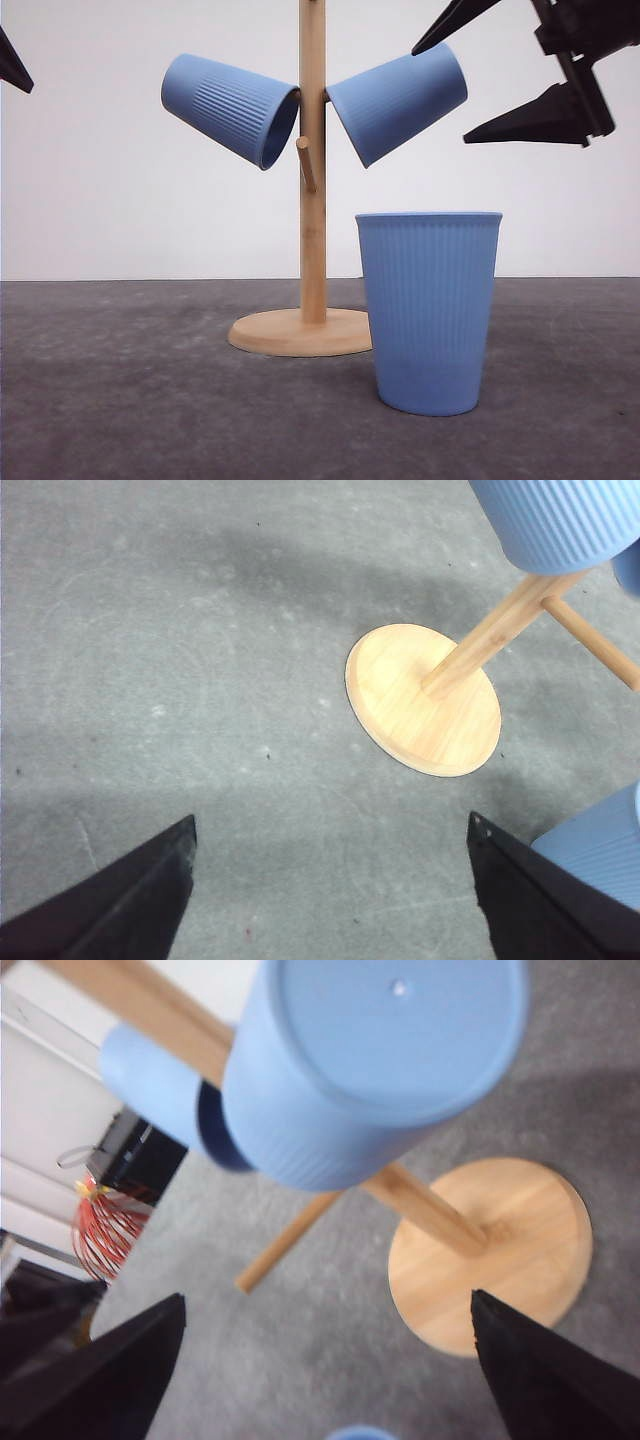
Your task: Place three cups
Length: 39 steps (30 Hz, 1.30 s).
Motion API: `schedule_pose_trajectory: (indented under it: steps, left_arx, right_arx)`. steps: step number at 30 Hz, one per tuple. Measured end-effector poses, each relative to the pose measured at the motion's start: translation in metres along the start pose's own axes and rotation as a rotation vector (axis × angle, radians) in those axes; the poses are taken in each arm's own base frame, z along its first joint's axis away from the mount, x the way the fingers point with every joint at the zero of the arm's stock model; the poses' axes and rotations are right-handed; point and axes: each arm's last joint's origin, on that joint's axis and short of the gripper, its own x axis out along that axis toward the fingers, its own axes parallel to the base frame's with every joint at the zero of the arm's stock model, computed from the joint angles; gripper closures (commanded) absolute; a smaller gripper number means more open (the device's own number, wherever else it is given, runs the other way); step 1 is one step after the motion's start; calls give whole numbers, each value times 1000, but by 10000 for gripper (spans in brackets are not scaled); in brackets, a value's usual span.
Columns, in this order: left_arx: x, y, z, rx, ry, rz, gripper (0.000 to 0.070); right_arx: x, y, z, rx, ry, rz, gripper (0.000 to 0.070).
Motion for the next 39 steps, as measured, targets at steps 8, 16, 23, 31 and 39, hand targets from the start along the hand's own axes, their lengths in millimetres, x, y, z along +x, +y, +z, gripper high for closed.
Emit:
schedule_pose_trajectory:
  steps: [8, 16, 23, 31, 39]
  left_arx:
    - [0, -1, 2, 2, -16, -6, 202]
    - [0, -1, 4, 4, -41, -12, 202]
    - [0, -1, 4, 4, -41, -11, 202]
    - [0, 0, -2, 8, 26, 1, 184]
    - [-1, -3, -12, 9, 187, -200, 184]
  right_arx:
    - [-6, -4, -21, -9, 147, -136, 120]
    - [4, 1, -40, -90, 244, -290, 120]
    - [27, 4, -58, -144, 331, -389, 187]
    - [37, 2, -72, -142, 420, -455, 700]
    - [23, 12, -78, -66, 524, -307, 700]
